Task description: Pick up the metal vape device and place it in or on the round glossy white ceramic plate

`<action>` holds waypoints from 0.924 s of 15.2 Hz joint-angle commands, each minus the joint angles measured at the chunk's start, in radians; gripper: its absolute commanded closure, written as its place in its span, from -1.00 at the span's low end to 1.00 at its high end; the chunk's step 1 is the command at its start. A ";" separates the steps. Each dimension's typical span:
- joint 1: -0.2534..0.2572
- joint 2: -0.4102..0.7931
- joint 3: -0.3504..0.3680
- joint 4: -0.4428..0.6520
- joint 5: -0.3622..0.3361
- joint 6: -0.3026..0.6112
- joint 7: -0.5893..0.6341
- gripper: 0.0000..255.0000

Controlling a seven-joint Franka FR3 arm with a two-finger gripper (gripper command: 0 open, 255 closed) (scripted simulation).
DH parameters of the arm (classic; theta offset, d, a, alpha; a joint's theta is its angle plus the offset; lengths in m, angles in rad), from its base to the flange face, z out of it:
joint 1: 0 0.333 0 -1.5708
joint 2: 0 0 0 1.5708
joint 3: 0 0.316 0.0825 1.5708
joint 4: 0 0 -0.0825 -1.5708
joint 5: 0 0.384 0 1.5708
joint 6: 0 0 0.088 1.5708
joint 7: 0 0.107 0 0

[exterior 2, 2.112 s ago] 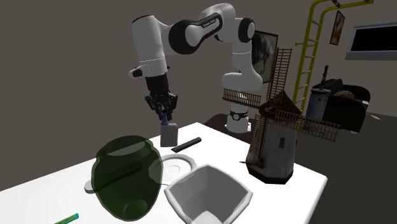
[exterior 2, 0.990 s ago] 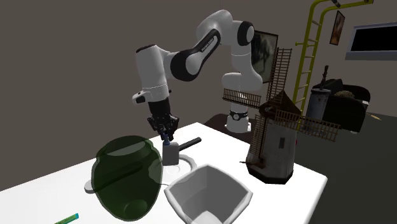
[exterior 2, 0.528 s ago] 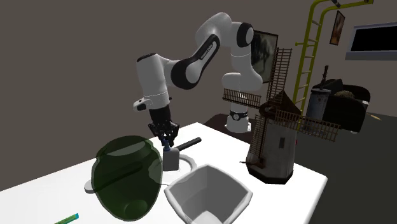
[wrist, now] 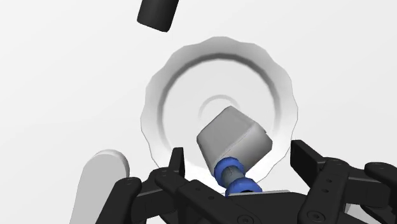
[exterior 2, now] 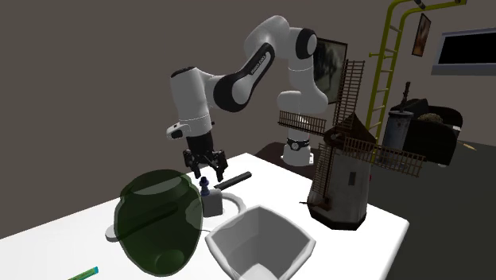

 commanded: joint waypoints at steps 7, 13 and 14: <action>-0.002 -0.041 -0.012 0.073 -0.022 -0.112 0.015 -1.00; -0.002 -0.041 -0.012 0.073 -0.022 -0.112 0.015 -1.00; -0.002 -0.041 -0.012 0.073 -0.022 -0.112 0.015 -1.00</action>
